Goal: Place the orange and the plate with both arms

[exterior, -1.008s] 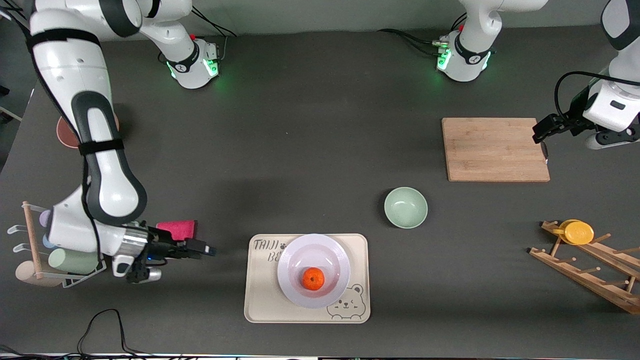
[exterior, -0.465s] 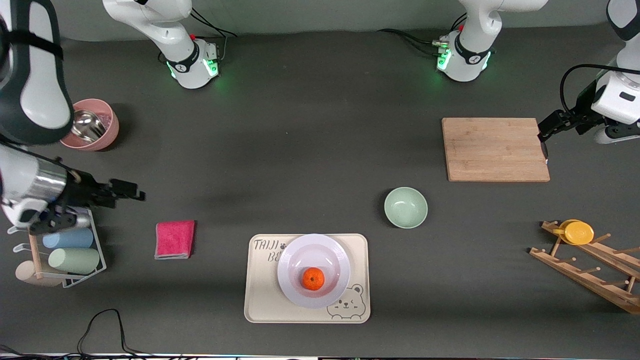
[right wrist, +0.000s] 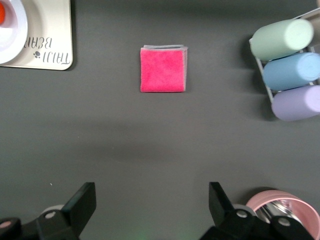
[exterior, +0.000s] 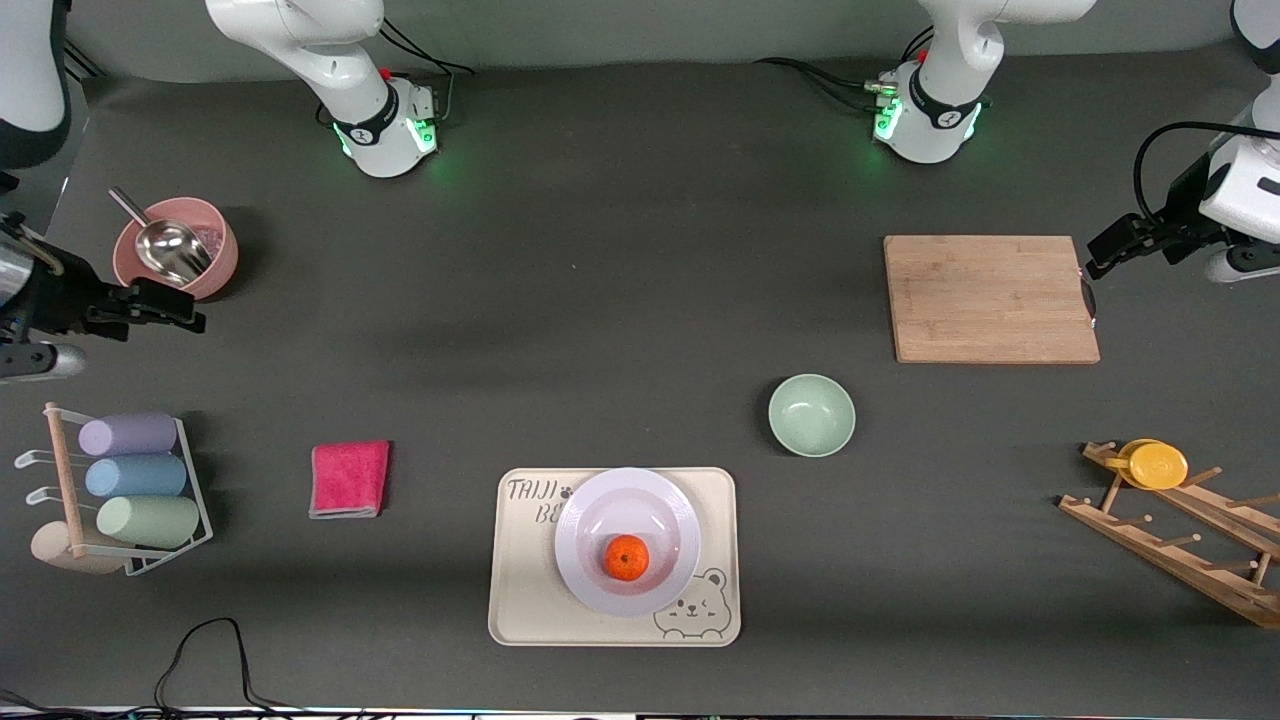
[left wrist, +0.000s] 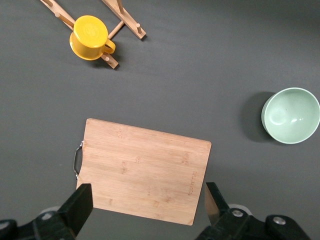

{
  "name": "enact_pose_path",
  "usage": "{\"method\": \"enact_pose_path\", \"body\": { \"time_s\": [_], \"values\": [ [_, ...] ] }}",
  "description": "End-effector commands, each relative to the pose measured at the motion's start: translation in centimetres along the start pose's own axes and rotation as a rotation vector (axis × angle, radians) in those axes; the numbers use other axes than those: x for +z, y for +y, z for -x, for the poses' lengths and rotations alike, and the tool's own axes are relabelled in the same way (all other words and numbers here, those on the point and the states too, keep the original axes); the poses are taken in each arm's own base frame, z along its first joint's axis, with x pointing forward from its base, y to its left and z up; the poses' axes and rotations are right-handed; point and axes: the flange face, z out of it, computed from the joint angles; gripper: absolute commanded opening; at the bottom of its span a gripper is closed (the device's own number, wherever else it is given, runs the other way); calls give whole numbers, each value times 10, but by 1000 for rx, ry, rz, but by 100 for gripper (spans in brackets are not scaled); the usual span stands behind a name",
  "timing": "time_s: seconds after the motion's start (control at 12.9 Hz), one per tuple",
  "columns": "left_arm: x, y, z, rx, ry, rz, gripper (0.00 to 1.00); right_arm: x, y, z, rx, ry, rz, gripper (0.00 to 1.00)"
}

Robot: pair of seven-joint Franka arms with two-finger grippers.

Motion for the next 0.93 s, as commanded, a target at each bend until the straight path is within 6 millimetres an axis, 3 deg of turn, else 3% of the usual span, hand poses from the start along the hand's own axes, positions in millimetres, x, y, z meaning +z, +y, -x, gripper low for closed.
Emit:
{"method": "enact_pose_path", "body": {
  "time_s": [0.0, 0.23, 0.85],
  "values": [
    [-8, -3, 4, 24, -5, -4, 100, -12, 8, 1, 39, -17, 71, 100],
    [-9, -3, 4, 23, -5, 4, 100, -10, 18, 0, 53, -21, 81, 100],
    [-13, -5, -1, 17, -10, 5, 100, -10, 10, -1, 45, -20, 80, 100]
  ]
}}
